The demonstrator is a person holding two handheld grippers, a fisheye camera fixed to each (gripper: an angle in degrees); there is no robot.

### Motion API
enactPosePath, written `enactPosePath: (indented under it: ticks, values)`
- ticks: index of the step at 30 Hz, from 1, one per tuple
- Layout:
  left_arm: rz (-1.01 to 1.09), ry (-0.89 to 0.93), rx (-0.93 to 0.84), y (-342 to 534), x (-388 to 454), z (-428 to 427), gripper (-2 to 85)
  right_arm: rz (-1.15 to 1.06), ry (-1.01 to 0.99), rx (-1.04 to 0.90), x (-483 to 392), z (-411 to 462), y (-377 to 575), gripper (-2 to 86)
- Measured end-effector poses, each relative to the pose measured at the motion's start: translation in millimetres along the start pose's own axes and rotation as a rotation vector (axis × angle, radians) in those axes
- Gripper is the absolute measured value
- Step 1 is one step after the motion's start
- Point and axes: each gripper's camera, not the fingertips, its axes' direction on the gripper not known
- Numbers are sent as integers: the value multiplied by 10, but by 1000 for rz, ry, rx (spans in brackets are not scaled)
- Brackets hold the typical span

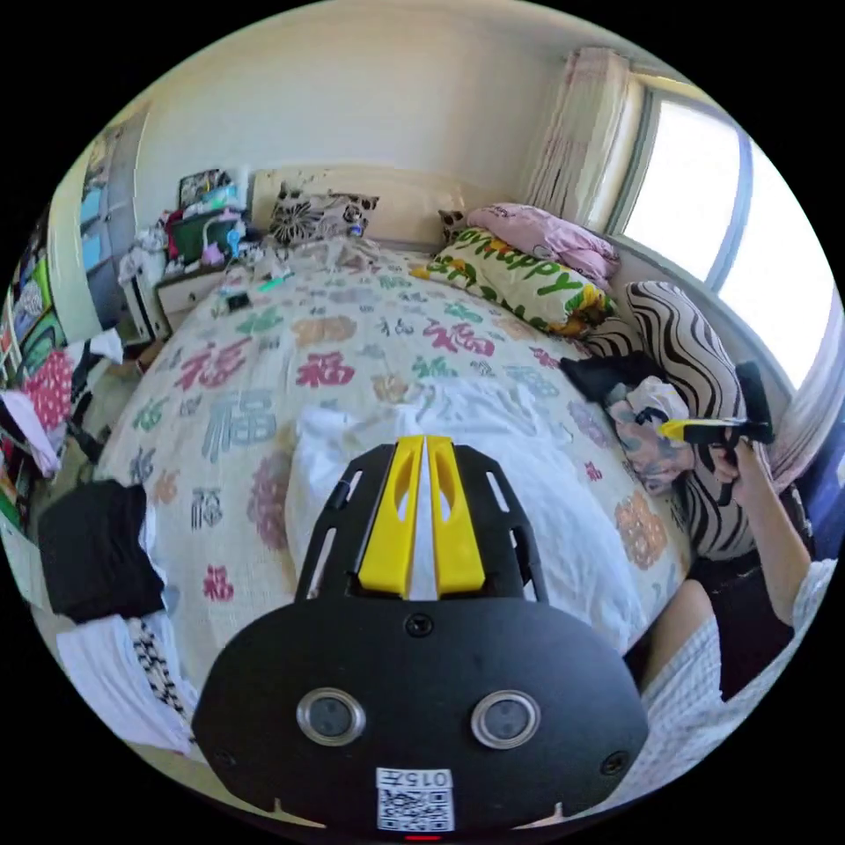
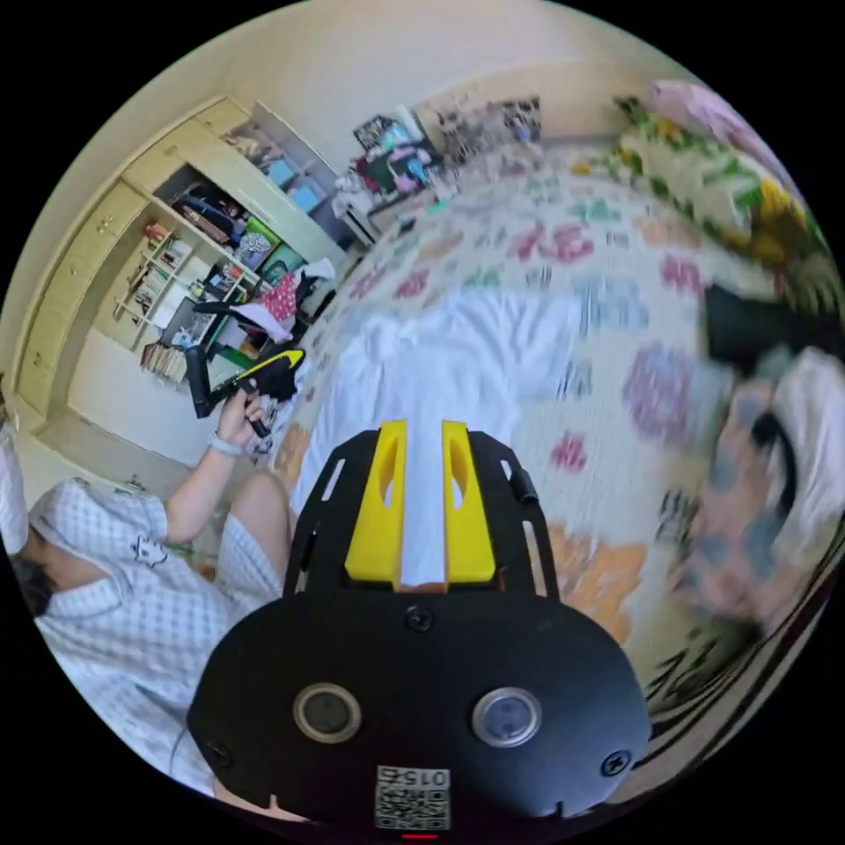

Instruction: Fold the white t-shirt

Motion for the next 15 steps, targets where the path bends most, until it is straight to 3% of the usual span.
enactPosePath:
  ticks: [7, 10, 13, 15]
  values:
    - [-318, 68, -405, 1074, -910, -380, 96, 398, -201, -258, 699, 548, 1842, 97]
    - [-359, 82, -529, 1137, -1115, -384, 109, 415, -227, -346, 775, 697, 1927, 94]
    - [-304, 130, -704, 994, -1170, -171, 114, 419, -263, -378, 875, 840, 1817, 31]
    - [-249, 61, -784, 867, -1200, -86, 99, 428, -296, -396, 958, 897, 1749, 16]
